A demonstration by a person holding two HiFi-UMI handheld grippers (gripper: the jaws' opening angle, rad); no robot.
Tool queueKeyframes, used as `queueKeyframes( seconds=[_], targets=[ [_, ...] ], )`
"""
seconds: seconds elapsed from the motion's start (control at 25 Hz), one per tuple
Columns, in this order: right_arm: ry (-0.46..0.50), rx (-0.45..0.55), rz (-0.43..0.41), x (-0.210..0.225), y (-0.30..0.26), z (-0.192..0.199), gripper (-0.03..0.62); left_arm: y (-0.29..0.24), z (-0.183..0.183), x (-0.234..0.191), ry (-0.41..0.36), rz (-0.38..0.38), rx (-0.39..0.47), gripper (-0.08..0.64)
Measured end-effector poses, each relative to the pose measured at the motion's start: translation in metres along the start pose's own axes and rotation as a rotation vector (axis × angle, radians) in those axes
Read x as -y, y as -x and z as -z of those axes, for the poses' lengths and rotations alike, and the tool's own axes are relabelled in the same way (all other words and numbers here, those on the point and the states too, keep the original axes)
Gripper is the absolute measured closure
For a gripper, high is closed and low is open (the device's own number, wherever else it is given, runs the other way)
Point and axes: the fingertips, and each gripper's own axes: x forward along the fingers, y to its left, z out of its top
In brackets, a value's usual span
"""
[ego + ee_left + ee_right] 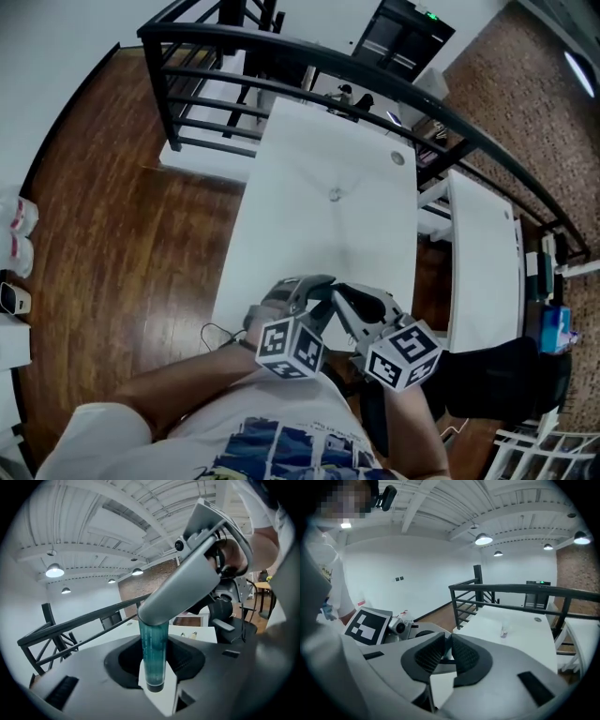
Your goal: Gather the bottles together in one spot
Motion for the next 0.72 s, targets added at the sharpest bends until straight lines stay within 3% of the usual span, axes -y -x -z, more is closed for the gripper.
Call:
queueKeyframes(
  seconds=[0.16,0.24,0.36,0.44,0.6,0.72],
  targets=[
    [-0.005,-0.031,-0.045,0.01,0.005,0.0,0.549,-0.001,0.003,0.004,-0.017,0.021,-0.021,0.43],
    [0.033,-0.047,-0.049,0.021,0.01,-0.002,0.551,0.0,0.01,0.003,-0.028,0.018,-0.054,0.385],
    [0.086,-0.065,-0.056,0.044,0.017,-0.003,0.551,0.005,0.022,-0.002,0.017,0.007,-0.09,0.364],
    [0.128,-0.082,-0.059,0.063,0.021,-0.004,0.551,0.01,0.025,-0.005,0.126,0.005,-0.093,0.364],
    [0.228,-0.114,-0.046,0.113,0.028,-0.005,0.551,0.02,0.024,-0.011,0.457,0.016,-0.066,0.365],
    [0.292,-0.142,-0.032,0.155,0.026,-0.004,0.551,0.027,0.024,-0.012,0.588,-0.015,-0.061,0.365]
  ],
)
